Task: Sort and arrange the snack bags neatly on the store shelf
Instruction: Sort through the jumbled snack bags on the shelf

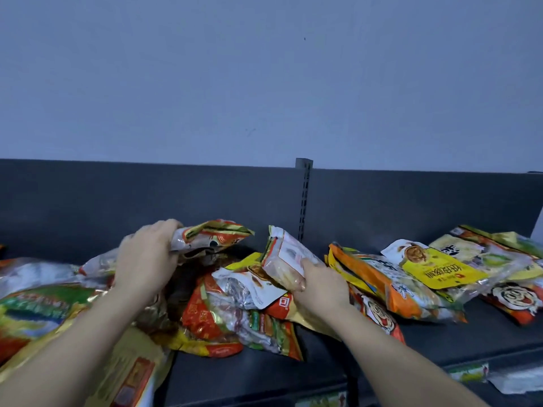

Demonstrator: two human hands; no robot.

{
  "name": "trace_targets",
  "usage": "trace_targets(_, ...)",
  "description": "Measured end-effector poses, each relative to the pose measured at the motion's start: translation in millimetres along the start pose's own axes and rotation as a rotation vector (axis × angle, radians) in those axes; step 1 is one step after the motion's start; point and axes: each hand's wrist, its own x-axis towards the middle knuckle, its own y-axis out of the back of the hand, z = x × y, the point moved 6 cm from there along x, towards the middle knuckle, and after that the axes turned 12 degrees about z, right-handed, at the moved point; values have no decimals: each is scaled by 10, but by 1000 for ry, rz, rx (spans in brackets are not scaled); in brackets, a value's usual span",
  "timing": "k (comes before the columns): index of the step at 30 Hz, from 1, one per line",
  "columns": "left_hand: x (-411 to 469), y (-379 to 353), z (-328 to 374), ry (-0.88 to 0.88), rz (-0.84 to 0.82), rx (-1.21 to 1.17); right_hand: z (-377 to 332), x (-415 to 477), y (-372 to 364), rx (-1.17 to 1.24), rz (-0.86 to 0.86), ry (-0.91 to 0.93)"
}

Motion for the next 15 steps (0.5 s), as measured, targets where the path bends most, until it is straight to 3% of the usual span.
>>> trace_targets(6,179,165,331,205,256,-323,101,252,406,230,367,17)
trace_targets(9,241,294,573,239,362,-494,139,330,679,551,465,-61)
trace_targets(15,335,397,686,479,469,-928,253,434,948,1122,554,-296)
